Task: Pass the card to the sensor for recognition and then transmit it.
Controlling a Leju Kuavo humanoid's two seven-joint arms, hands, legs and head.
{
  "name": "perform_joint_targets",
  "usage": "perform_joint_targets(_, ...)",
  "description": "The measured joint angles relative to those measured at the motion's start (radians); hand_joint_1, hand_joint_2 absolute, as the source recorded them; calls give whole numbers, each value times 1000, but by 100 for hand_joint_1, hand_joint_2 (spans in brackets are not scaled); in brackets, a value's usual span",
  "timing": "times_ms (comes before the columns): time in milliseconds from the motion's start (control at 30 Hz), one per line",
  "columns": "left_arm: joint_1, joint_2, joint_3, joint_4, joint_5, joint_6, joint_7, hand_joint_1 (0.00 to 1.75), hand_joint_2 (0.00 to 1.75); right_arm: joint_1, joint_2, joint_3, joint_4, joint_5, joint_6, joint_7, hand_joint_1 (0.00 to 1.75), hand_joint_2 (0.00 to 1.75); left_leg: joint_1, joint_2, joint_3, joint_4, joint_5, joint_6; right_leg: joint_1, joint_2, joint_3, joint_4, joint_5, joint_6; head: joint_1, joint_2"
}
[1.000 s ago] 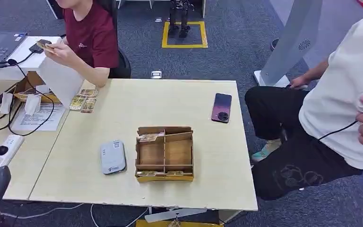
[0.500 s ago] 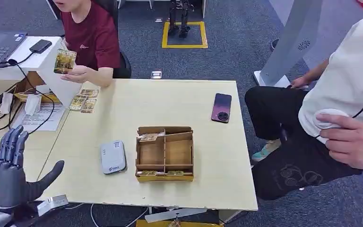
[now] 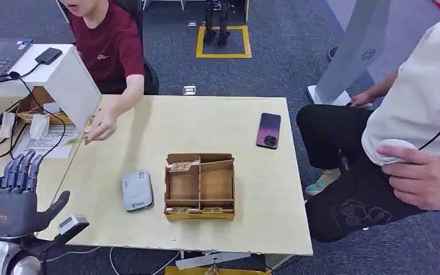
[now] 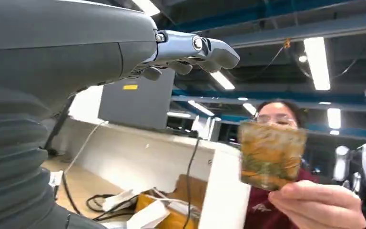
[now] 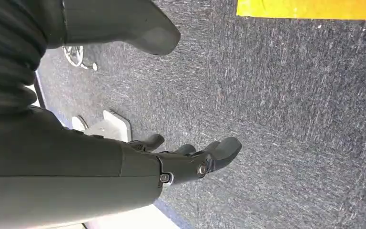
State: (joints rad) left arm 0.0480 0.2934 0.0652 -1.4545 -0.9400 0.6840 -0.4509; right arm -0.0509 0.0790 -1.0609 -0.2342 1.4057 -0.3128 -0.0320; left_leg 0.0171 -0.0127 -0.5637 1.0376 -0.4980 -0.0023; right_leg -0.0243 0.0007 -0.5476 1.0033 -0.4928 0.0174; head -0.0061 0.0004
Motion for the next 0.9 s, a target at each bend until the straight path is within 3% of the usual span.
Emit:
perform_joint_targets(467, -29, -1, 0, 56, 0, 3, 14, 0, 175, -1, 0, 0, 0, 9, -2, -5, 0, 175, 0, 0, 0, 0, 0, 0, 0, 0, 0, 0, 0, 0, 0, 0)
perform_joint_targets(500, -30, -1, 0, 57, 0, 3, 14, 56, 175, -1, 0, 0, 0, 9, -2, -5, 0, 175, 0, 0, 0, 0, 0, 0, 0, 0, 0, 0, 0, 0, 0, 0)
perform_joint_targets(533, -31, -2, 0, 59, 0, 3, 14, 152, 175, -1, 0, 0, 0, 9, -2, -4, 0, 175, 0, 0, 0, 0, 0, 0, 0, 0, 0, 0, 0, 0, 0, 0)
perform_joint_targets(567, -31, -2, 0, 60, 0, 3, 14, 175, 175, -1, 0, 0, 0, 9, -3, -5, 0, 175, 0, 0, -1, 0, 0, 0, 0, 0, 0, 0, 0, 0, 0, 0)
perform_joint_targets(900, -32, 0, 0, 63, 45, -16, 8, 175, 175, -1, 0, 0, 0, 11, -12, -6, 0, 175, 0, 0, -1, 0, 0, 0, 0, 0, 0, 0, 0, 0, 0, 0)
